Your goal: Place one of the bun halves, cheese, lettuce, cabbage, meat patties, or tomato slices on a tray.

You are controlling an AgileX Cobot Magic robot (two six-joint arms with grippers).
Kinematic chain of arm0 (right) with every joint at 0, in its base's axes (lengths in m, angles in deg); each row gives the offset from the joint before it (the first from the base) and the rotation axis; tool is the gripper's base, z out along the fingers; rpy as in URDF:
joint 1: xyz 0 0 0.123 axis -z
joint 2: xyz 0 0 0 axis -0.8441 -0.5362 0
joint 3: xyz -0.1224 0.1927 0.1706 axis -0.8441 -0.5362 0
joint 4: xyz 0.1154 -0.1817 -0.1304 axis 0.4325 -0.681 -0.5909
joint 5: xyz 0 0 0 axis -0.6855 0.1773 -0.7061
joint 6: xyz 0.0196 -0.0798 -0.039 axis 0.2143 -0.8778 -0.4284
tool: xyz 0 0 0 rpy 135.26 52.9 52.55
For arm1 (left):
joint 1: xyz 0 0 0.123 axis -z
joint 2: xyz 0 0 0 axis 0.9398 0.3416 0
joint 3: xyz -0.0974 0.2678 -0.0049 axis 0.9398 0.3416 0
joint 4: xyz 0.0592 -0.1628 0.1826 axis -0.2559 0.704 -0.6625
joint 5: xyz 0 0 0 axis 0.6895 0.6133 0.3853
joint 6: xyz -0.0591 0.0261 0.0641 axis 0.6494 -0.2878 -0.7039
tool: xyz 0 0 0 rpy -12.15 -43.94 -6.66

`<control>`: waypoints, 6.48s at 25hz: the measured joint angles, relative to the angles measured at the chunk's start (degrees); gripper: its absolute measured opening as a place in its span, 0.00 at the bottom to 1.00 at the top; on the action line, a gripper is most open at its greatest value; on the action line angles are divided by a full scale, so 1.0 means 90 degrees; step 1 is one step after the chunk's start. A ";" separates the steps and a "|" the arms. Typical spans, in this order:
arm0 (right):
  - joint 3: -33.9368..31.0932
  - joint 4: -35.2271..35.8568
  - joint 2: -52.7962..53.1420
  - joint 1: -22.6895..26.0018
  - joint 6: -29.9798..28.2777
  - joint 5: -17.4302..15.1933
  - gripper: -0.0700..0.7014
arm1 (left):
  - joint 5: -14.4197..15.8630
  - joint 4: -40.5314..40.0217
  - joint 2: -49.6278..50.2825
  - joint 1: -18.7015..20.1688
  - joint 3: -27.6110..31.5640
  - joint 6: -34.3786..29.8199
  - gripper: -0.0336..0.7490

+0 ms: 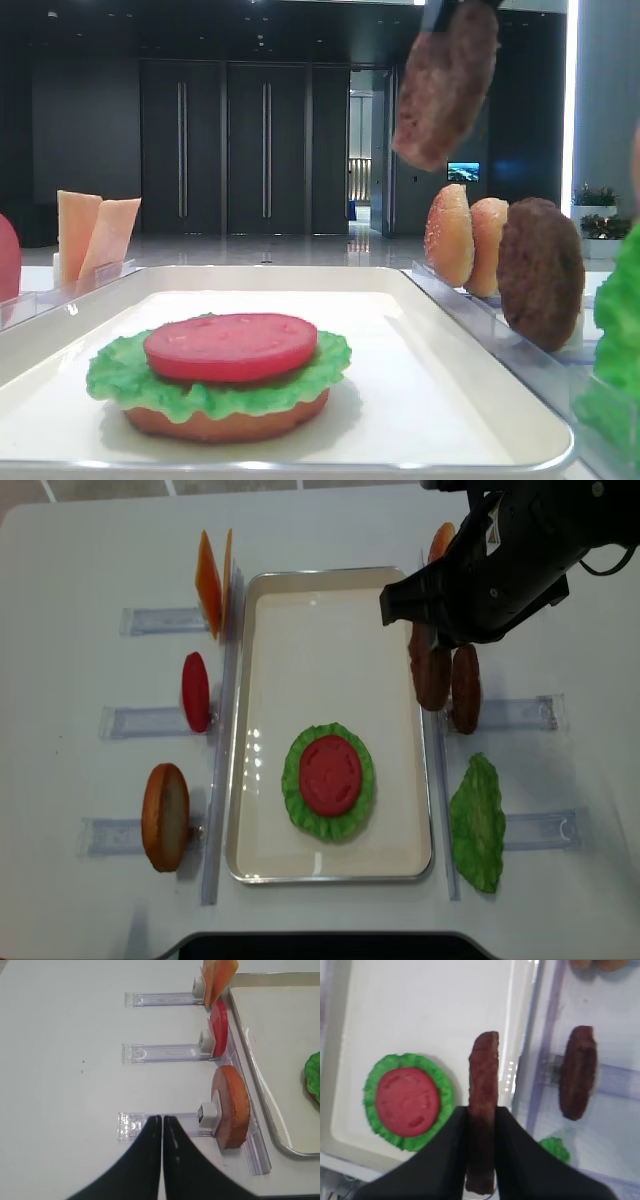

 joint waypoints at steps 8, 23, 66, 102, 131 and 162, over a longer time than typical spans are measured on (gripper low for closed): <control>-0.0839 0.2943 0.0154 -0.0008 -0.2276 0.0832 0.23 | 0.0000 0.0000 0.0000 0.0000 0.0000 0.0000 0.04; -0.2167 0.8300 -0.0655 -0.0008 -0.7430 0.1786 0.23 | 0.0000 0.0000 0.0000 0.0000 0.0000 0.0000 0.04; -0.2252 0.8234 -0.1982 0.0803 -0.8011 0.1349 0.23 | 0.0000 0.0000 0.0000 0.0000 0.0000 0.0000 0.04; -0.2257 0.2431 0.0742 0.3567 -0.4249 0.0125 0.86 | 0.0000 0.0000 0.0000 0.0000 0.0000 0.0000 0.04; -0.4202 -0.0402 0.5526 0.4059 -0.2105 -0.1062 0.86 | 0.0000 0.0000 0.0000 0.0000 0.0000 0.0000 0.04; -0.4900 -0.0514 0.9541 0.4196 -0.2097 -0.0697 0.86 | 0.0004 0.0000 0.0000 0.0000 0.0000 0.0000 0.04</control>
